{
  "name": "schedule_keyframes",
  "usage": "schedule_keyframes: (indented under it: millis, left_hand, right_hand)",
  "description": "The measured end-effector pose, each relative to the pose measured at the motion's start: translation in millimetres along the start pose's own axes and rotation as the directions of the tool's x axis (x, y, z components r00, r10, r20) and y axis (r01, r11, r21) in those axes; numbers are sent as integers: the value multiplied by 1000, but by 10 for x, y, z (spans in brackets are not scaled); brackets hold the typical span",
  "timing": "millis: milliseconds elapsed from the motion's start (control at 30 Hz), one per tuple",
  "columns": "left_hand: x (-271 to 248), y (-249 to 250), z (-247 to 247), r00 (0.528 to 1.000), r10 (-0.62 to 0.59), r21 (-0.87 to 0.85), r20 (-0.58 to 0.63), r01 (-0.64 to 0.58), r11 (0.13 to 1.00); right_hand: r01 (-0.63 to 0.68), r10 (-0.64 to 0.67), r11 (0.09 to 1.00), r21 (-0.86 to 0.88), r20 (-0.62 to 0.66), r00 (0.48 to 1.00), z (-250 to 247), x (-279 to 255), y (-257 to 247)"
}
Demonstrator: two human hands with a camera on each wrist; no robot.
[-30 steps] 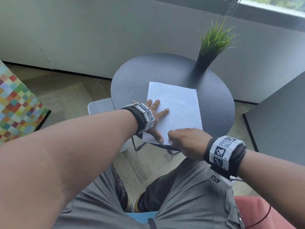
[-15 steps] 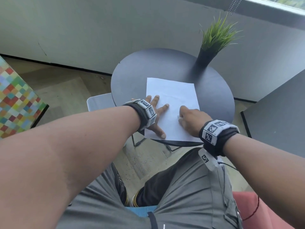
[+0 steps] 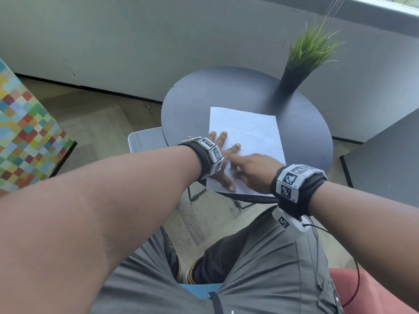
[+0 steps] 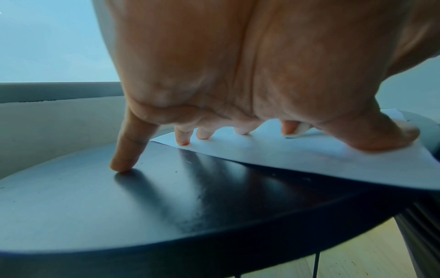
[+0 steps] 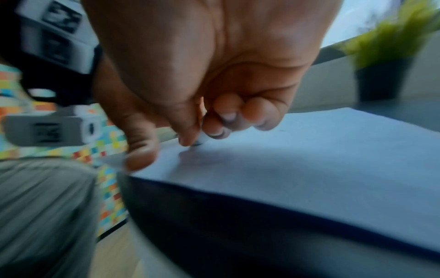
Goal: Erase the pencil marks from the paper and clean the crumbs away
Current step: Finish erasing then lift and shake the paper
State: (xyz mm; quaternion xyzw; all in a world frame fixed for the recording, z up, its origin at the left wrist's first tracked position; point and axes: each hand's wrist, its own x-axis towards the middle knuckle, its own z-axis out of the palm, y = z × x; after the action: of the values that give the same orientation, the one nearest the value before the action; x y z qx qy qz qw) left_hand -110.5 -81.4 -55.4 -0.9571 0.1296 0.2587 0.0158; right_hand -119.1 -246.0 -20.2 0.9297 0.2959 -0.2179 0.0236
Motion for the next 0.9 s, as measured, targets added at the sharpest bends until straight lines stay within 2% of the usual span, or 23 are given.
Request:
schedule_keyframes:
  millis: [67,133,167,233,333,367,433,500,533,600,667,700,767,833,900]
  left_hand:
    - [-18,8,-11,1000,-8,-4,2,8,1000]
    - [-27,19,-14,1000,-12,-5,0,12,1000]
    - [-28,16,-14,1000,-12,-6,0,12,1000]
    - [-31,-1,-12,1000,-12,-10,5,12,1000]
    - [-37,-5,-9,1000,-9,-9,11,10,1000]
    - [-42,-3,-15,1000,-8,-12,12,8,1000]
    - [-64,3,-20,1000,-10,-27,17,10,1000]
    - [-68,0,-18,1000,-14,-34,17,15,999]
    - [-71,-4,-18,1000,-14,-36,17,15,999]
    - [-92,-3,-31,1000,-10,-39,9,11,999]
    - [-134,7,-42,1000,-9,-37,8,9,999]
    - [-159,8,-58,1000,-11,-32,10,11,999]
    - [-218,21,-84,1000,-12,-28,17,12,1000]
    - [-226,38,-105,1000,-12,-31,27,12,999]
    - [-226,46,-110,999,-14,-34,36,15,999]
  right_hand:
    - [-167,168,986,26,-35,985,-70,38,205]
    - [-350,354,934,66,-59,933,-138,77,434]
    - [-378,383,923,72,-65,922,-149,87,461]
    - [-308,311,950,49,-58,949,-112,81,315]
    - [-32,32,999,17,3,999,7,-29,30]
    - [-10,10,1000,7,3,1000,17,-51,44]
    - [-162,163,985,52,-24,986,-32,-6,255]
    - [-340,347,935,103,-57,936,-94,56,490]
    - [-362,369,927,98,-70,927,-103,68,521]
    - [-268,270,963,42,-62,961,-80,77,393]
    - [-86,86,996,-17,-8,996,-24,47,192]
    - [-37,37,999,-39,-1,999,-23,51,166]
    - [-124,123,992,-37,-27,992,-107,135,322]
    - [-292,292,956,18,-47,955,-219,242,626]
    - [-356,357,934,34,-77,931,-281,304,803]
